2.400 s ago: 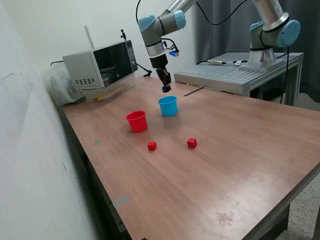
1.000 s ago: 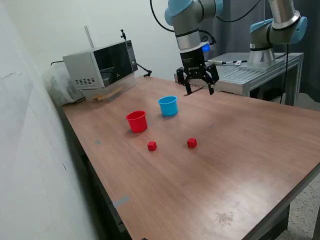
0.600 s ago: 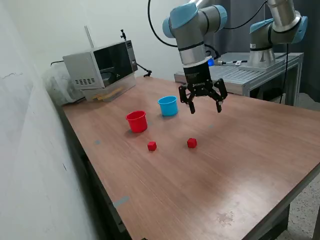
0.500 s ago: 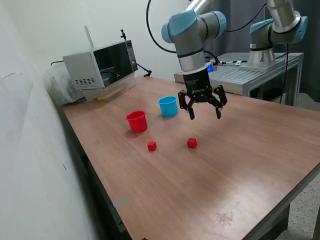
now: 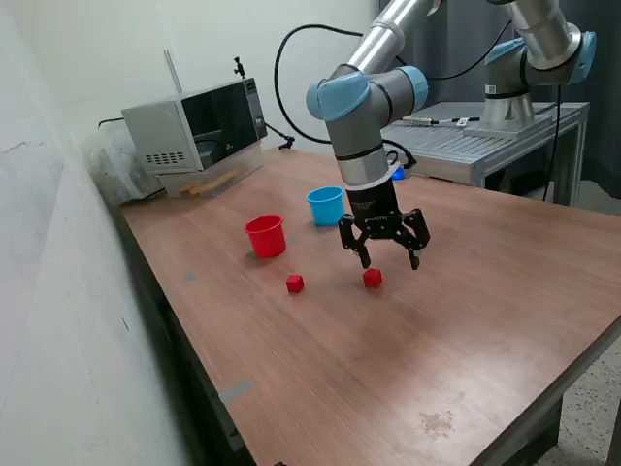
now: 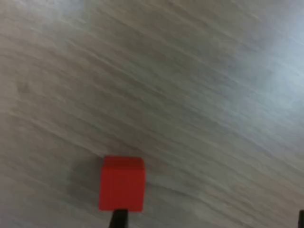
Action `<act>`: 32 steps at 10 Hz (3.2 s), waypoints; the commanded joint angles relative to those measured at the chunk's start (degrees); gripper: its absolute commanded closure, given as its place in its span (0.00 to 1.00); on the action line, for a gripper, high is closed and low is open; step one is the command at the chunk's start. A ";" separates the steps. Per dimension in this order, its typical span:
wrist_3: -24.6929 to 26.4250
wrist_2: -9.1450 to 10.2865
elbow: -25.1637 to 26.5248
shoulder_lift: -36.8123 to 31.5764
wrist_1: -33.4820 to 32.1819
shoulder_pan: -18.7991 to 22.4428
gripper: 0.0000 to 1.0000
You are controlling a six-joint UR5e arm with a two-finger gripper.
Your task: Place red objects in the red bin, and blue objects in the blue bin.
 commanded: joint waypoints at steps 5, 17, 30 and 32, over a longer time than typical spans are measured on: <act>0.09 -1.42 0.20 0.78 -1.52 -3.16 0.00; 0.44 -1.59 1.52 1.66 -2.31 -2.73 1.00; 0.00 -6.43 -4.99 -6.44 6.31 -21.89 1.00; 0.09 -6.17 -3.85 -4.84 1.50 -21.89 1.00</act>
